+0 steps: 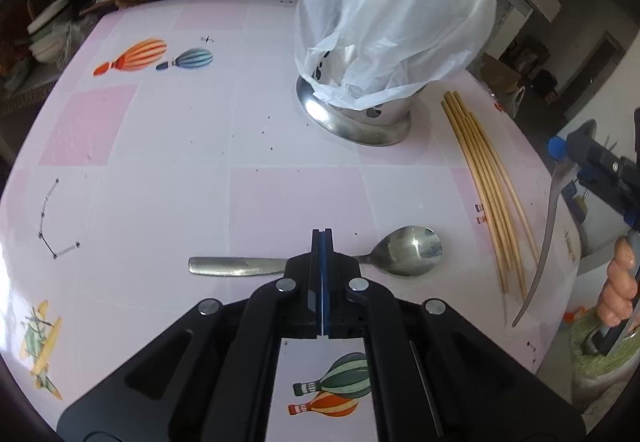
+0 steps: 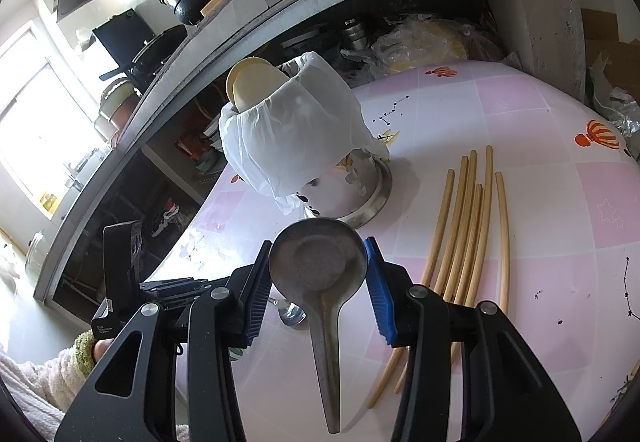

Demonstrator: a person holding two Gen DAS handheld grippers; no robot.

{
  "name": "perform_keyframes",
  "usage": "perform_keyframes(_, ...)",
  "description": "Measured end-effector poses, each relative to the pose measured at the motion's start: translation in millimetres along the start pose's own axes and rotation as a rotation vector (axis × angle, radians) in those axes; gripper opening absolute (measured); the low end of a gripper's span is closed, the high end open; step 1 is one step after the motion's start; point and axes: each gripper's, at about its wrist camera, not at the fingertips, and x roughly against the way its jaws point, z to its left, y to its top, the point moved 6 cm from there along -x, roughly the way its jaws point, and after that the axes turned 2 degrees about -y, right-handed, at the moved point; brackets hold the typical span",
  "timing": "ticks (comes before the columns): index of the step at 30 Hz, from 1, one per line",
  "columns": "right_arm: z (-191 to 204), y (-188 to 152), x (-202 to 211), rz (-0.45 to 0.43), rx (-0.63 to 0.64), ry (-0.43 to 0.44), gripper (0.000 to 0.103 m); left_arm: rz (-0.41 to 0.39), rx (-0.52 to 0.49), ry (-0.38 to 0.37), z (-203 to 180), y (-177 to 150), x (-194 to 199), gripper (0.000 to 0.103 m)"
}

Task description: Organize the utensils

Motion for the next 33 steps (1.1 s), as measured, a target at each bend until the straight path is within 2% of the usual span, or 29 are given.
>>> perform_keyframes(3, 1, 0, -2, 0.003, -0.001, 0.003, 0.044, -0.008, -0.122, 0.089, -4, 7, -3, 0.005)
perform_keyframes(7, 2, -1, -1, 0.003, 0.000, 0.007, 0.044, 0.073, -0.193, 0.257, 16, 6, -23, 0.007)
perform_keyframes(13, 0, -2, 0, 0.003, -0.009, -0.004, 0.044, 0.132, -0.167, 0.273, 21, -16, -12, 0.008)
perform_keyframes(17, 0, -4, 0, 0.010, -0.012, -0.003, 0.044, 0.173, -0.100, 0.235, 21, -35, 3, 0.013)
perform_keyframes(19, 0, -6, -2, 0.016, -0.013, -0.002, 0.044, 0.187, -0.062, 0.199, 19, -43, 10, 0.020)
perform_keyframes(22, -1, -7, -4, 0.025, -0.020, -0.003, 0.044, 0.209, -0.027, 0.151, 14, -57, 19, 0.025)
perform_keyframes(27, -6, -8, -9, 0.033, -0.035, -0.005, 0.044, 0.243, -0.033, 0.085, 3, -71, 27, 0.036)
perform_keyframes(31, -10, -10, -12, 0.042, -0.050, -0.002, 0.044, 0.276, -0.056, -0.088, -16, -75, 34, 0.047)
perform_keyframes(33, -11, -10, -12, 0.041, -0.055, -0.001, 0.044, 0.246, -0.118, -0.083, -24, -70, 35, 0.051)
